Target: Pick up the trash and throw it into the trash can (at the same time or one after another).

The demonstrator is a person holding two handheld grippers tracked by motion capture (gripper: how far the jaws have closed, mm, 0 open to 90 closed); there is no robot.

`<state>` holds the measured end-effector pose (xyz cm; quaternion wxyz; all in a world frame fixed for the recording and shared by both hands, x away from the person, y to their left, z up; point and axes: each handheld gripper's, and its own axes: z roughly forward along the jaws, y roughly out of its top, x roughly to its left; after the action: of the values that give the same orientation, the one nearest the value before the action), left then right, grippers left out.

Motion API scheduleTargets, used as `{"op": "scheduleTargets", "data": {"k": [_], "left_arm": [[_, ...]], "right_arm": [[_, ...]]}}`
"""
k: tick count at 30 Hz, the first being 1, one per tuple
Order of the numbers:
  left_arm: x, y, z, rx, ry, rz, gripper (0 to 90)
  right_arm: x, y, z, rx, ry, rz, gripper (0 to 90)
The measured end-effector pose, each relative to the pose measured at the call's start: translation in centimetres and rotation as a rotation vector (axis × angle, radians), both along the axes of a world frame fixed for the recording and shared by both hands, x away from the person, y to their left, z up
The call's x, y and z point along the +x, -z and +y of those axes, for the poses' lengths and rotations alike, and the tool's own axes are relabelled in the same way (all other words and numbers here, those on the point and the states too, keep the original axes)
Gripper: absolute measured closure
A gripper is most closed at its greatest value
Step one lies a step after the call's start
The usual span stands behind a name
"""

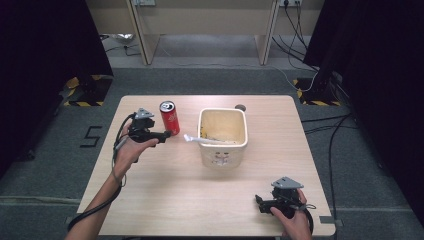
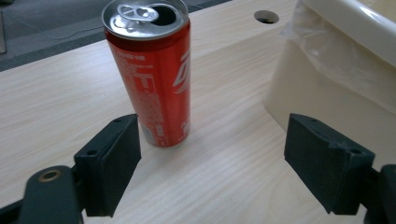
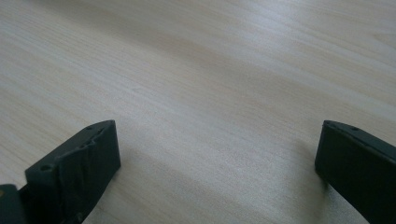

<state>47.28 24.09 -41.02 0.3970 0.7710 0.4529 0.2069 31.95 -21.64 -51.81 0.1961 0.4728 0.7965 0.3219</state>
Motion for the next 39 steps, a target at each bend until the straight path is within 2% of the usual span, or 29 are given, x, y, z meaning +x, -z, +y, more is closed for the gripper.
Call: {"op": "scheduleTargets", "data": {"k": [16, 28, 39], "left_arm": [[2.9, 1.0, -0.3, 0.000, -0.058, -0.009, 18.2], [4.0, 1.9, -0.1, 0.002, -0.079, 0.007, 18.2], [5.0, 2.3, -0.6, 0.019, -0.096, 0.003, 18.2]], "right_arm": [[0.0, 0.0, 0.0, -0.001, -0.003, -0.001, 0.3], [0.0, 0.0, 0.0, -0.003, -0.007, -0.001, 0.3], [0.0, 0.0, 0.0, -0.003, -0.009, -0.002, 0.3]]}}
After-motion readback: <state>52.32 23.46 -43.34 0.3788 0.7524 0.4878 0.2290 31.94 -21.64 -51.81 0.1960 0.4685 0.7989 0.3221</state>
